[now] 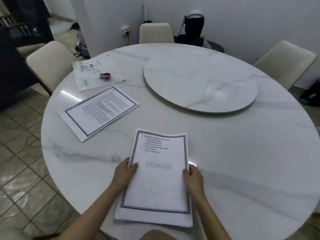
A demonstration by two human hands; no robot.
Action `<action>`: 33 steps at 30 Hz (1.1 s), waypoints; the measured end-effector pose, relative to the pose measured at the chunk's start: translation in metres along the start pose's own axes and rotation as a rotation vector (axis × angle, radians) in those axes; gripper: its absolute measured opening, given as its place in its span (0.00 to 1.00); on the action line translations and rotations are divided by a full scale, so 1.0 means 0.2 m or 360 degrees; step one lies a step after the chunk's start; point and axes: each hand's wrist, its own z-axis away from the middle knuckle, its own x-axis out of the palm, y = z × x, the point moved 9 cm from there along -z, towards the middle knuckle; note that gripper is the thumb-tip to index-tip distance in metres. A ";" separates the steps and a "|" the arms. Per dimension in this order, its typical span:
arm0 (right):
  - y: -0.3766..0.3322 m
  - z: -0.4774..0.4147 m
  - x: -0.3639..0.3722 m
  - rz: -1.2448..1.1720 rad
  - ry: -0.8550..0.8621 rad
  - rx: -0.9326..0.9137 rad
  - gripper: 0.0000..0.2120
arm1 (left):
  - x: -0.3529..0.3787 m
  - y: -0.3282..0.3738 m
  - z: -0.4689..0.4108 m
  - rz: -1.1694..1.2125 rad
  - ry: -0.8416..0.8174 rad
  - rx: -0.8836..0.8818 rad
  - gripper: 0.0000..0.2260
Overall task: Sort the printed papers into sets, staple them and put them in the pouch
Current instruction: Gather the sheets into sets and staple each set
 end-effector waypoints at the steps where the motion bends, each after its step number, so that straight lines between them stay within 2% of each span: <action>1: 0.00 0.00 0.00 0.0011 -0.0008 -0.0003 0.09 | 0.00 0.00 0.01 0.0018 0.0005 -0.0006 0.10; 6: 0.01 -0.02 0.00 0.0032 -0.0085 -0.0016 0.09 | -0.01 -0.02 0.02 0.0024 0.0065 -0.0021 0.13; 17: -0.07 -0.06 0.05 -0.0012 -0.0171 -0.0027 0.07 | -0.05 -0.05 0.02 0.0263 0.0125 -0.0045 0.06; 22: -0.11 -0.07 0.09 0.0059 -0.0049 -0.0012 0.07 | -0.10 -0.02 -0.08 0.0163 0.0089 0.0052 0.11; 27: -0.19 -0.07 0.13 0.0151 0.0180 -0.0011 0.04 | -0.21 -0.03 -0.27 0.0236 0.0009 0.0031 0.13; 33: -0.25 -0.01 0.21 0.0173 0.0526 0.0133 0.11 | -0.34 -0.06 -0.48 0.0269 -0.0298 0.0086 0.15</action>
